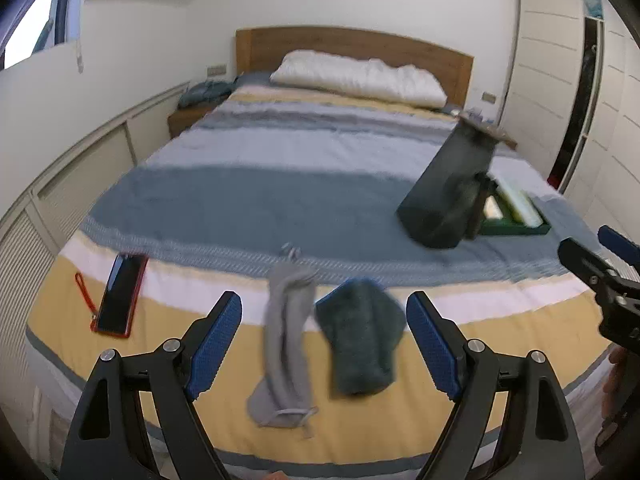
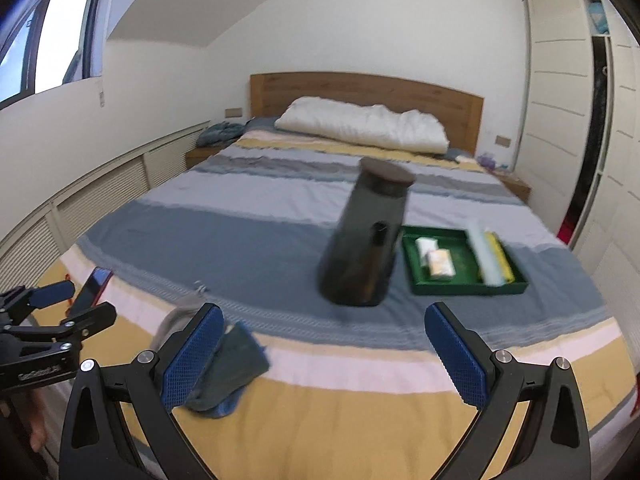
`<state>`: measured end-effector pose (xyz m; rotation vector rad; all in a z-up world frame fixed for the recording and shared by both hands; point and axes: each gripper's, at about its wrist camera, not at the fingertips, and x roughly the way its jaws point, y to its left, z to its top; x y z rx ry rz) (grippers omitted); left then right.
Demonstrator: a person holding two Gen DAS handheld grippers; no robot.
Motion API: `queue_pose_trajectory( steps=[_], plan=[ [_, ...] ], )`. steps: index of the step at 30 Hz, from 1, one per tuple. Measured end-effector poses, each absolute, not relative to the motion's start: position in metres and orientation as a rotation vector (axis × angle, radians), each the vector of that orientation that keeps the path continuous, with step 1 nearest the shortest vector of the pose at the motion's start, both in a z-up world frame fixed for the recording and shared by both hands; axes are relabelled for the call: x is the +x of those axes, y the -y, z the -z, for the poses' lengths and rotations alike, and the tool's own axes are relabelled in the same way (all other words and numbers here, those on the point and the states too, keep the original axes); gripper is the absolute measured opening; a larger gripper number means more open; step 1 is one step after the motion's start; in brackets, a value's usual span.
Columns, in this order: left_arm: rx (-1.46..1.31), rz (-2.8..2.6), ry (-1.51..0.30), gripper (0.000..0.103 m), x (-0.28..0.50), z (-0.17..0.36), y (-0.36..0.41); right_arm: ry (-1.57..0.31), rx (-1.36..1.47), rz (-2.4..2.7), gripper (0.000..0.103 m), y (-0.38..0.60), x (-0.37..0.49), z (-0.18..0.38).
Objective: Organize soft objects
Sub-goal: 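Move the left tool to the grey sock while the right tool approaches the green mitt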
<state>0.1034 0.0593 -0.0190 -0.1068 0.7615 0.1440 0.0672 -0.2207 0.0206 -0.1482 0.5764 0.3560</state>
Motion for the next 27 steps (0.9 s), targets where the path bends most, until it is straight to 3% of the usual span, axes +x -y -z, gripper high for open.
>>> queue_pose_trajectory(
  steps=[27],
  plan=[
    [-0.134,-0.195,-1.035,0.080,0.160,0.152,-0.101,-0.802,-0.142,-0.373,0.103,0.140,0.136,0.080]
  ],
)
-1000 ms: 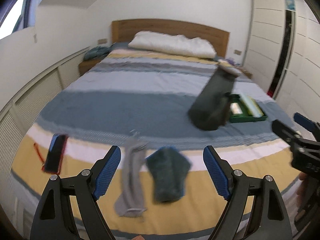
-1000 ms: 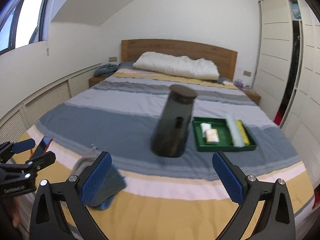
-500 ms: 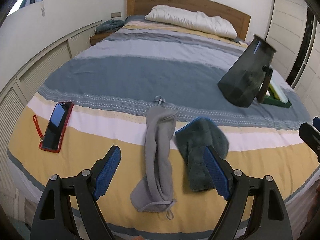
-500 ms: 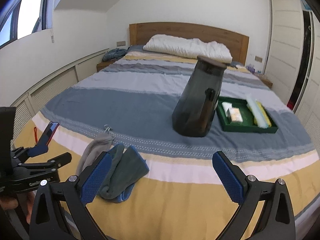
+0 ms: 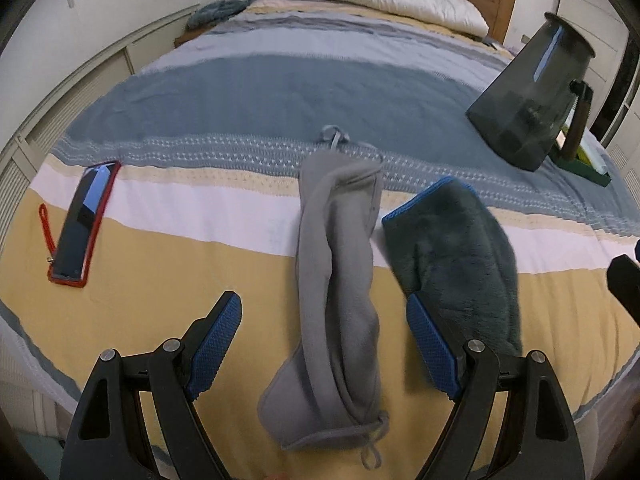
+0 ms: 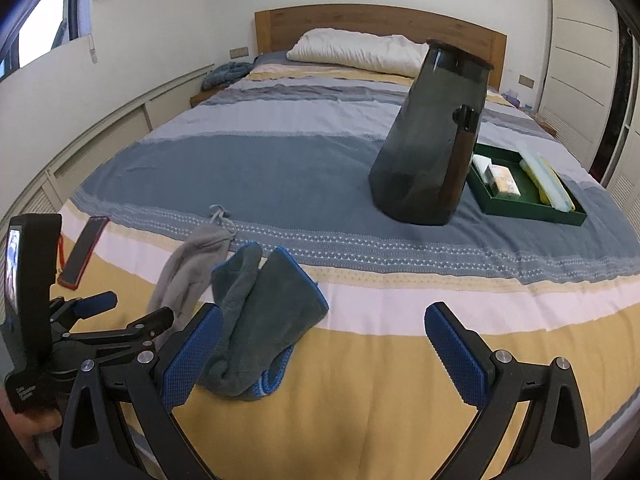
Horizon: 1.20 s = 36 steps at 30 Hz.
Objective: Organize soft objects
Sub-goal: 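Move the left tool to the grey sock while the right tool approaches the green mitt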
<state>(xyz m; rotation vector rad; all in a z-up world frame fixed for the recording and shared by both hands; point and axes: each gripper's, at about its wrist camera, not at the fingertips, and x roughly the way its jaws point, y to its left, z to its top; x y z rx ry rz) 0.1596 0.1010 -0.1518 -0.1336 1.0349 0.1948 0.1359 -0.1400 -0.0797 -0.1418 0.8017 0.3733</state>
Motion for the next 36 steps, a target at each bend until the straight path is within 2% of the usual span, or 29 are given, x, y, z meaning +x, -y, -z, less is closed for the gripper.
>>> queue_pose_trajectory(
  steps=[12,24,28,36],
  plan=[
    [-0.110,-0.214,-1.102,0.080,0.181,0.183,-0.109,-0.866,-0.137,-0.374,0.103,0.130,0.160,0.115],
    [-0.086,-0.215,-1.112,0.080,0.189,0.191,-0.121,-0.900,-0.155,-0.389,0.103,0.095,0.170,0.135],
    [-0.078,-0.216,-1.115,0.087,0.193,0.194,-0.126,-0.911,-0.167,-0.397,0.103,0.085,0.169,0.140],
    [-0.100,-0.177,-1.126,0.087,0.200,0.199,-0.128,-0.930,-0.173,-0.387,0.103,0.076,0.172,0.148]
  ],
)
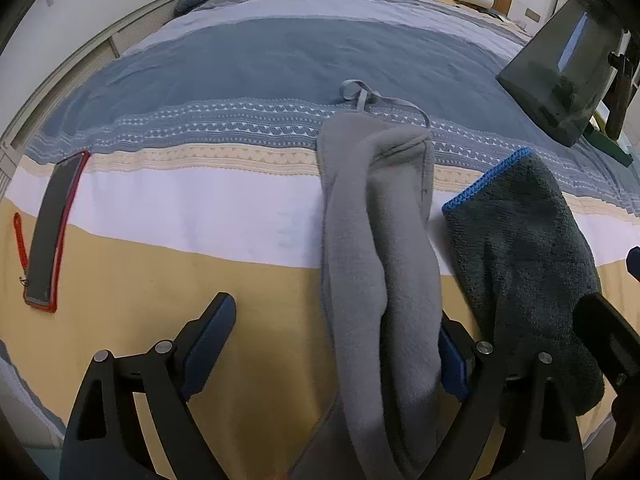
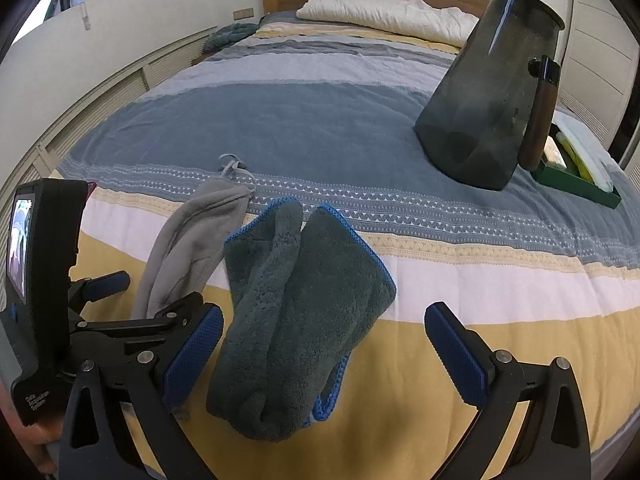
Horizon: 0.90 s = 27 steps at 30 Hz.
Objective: Organize soft objects
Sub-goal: 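Move the left tool to the grey sock while the right tool approaches the green mitt, then grasp the grey sock with the left tool while the right tool grasps the green mitt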
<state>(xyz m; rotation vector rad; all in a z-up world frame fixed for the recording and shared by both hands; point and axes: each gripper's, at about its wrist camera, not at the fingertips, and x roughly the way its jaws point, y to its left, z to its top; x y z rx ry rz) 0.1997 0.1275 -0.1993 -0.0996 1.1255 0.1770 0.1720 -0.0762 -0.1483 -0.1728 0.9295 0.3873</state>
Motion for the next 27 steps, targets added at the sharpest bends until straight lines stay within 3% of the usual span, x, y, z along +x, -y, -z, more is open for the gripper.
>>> queue_pose_trajectory(
  steps=[27],
  plan=[
    [-0.095,-0.238,-1.126,0.088,0.198,0.207,-0.172,-1.065,-0.154,-0.317,0.103,0.047,0.196,0.187]
  ],
)
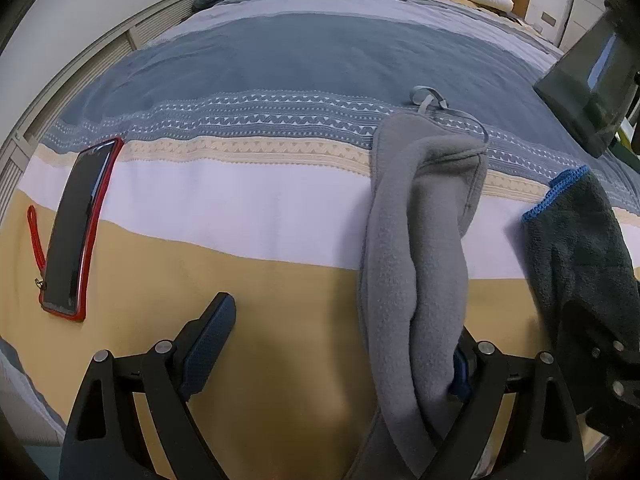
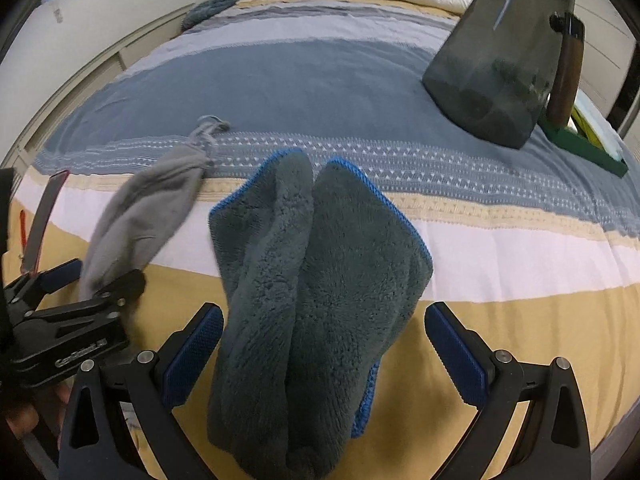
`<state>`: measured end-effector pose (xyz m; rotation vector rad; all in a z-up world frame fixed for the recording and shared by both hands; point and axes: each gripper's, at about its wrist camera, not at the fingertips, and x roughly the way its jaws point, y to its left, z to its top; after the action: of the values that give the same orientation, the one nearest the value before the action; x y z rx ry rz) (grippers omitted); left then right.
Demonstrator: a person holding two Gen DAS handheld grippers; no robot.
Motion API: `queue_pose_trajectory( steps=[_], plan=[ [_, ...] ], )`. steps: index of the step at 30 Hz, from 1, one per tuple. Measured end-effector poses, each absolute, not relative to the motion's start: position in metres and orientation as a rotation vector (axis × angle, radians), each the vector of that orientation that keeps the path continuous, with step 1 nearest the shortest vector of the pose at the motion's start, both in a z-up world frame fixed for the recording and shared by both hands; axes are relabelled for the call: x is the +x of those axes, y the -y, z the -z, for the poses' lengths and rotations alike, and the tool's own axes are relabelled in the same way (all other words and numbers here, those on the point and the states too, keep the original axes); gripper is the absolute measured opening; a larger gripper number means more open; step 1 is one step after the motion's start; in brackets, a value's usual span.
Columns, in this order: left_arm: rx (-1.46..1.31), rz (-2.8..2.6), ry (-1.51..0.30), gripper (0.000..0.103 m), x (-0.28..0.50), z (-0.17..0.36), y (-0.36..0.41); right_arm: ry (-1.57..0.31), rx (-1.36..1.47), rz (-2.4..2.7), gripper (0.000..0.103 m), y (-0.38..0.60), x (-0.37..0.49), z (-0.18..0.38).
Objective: Organize soft objects
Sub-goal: 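Grasp the grey sock with the left tool while the right tool grasps the green mitt, then lift the grey sock with the left tool while the right tool lifts the green mitt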
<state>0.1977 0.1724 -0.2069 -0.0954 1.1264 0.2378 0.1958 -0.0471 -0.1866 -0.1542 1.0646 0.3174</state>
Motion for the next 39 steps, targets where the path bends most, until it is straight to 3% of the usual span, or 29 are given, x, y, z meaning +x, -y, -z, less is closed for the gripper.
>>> queue_pose_trajectory(
  steps=[20,28,39],
  plan=[
    [-0.097,-0.249,-1.131,0.086,0.201,0.207,-0.173,-1.092,-0.228,-0.305,0.102,0.020,0.219,0.224],
    [-0.097,-0.261,-1.131,0.075,0.201,0.205,-0.164,-1.061,-0.250,-0.344,0.073,0.026,0.208,0.219],
    [-0.061,-0.253,-1.120,0.052,0.198,0.202,-0.149,-1.044,-0.268,-0.389,0.054,0.026,0.194,0.208]
  ],
)
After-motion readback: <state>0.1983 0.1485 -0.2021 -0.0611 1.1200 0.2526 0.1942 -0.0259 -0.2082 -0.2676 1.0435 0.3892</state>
